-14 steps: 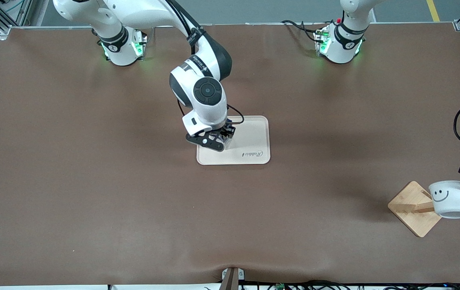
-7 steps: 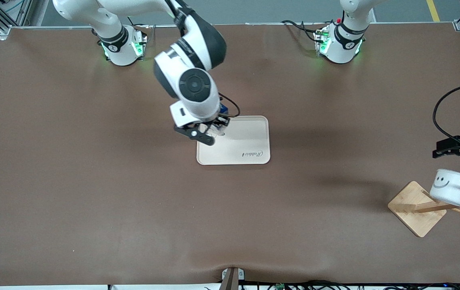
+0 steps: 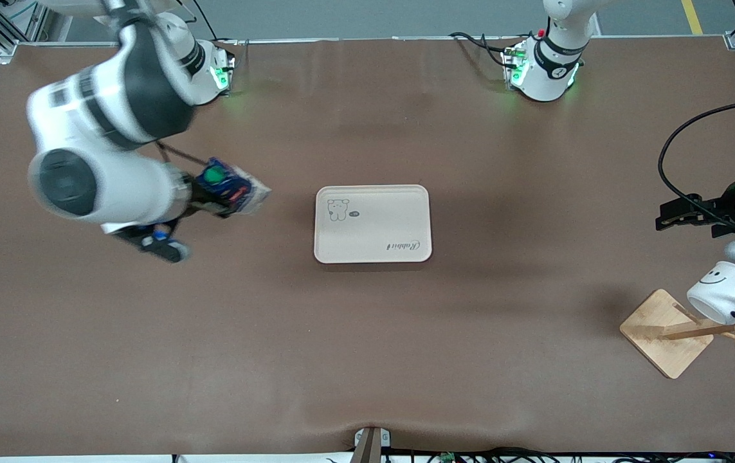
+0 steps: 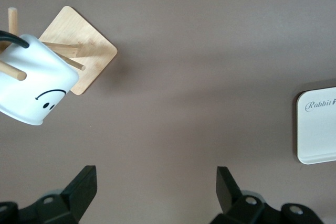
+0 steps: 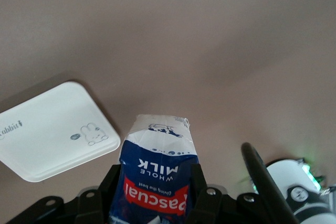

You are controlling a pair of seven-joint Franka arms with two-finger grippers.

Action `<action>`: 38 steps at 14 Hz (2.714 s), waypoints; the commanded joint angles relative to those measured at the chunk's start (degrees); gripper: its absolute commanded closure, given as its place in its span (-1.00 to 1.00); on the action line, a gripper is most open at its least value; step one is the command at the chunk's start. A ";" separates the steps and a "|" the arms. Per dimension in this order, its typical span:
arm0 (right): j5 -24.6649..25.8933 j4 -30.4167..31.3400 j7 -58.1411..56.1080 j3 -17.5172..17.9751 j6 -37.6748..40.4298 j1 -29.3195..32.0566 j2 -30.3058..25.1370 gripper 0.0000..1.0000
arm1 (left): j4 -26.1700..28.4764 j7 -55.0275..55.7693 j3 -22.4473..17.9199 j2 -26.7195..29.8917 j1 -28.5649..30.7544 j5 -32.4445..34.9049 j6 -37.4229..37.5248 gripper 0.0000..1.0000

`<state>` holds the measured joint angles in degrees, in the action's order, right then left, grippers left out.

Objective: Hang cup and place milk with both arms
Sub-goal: 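Withdraw the left gripper while the right gripper carries the milk away, then lower the milk carton onto the table with the right gripper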

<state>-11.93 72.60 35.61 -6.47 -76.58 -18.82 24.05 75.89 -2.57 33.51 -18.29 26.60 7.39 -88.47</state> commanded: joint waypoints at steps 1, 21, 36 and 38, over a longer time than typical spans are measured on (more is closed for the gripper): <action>3.03 2.19 -12.36 1.11 0.02 6.24 -1.46 1.00 | 0.49 -0.06 0.94 2.81 0.65 0.08 1.45 -1.00; 13.25 49.46 -52.48 1.29 -47.95 23.13 -16.31 1.00 | 14.99 0.55 -31.31 20.14 -28.53 -7.30 0.31 -1.00; 11.75 54.40 -52.05 1.38 -55.52 25.33 -16.23 -0.59 | 11.83 -1.12 -31.23 18.47 -23.87 -7.48 2.16 -1.00; 11.75 53.88 -52.05 1.29 -55.44 25.24 -16.23 -0.89 | 11.92 -1.73 -30.61 18.47 -23.96 -7.39 2.60 -1.00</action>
<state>0.27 125.78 -16.15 -6.21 -130.92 5.04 8.27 88.52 -3.83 2.39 -0.07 2.72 0.92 -87.27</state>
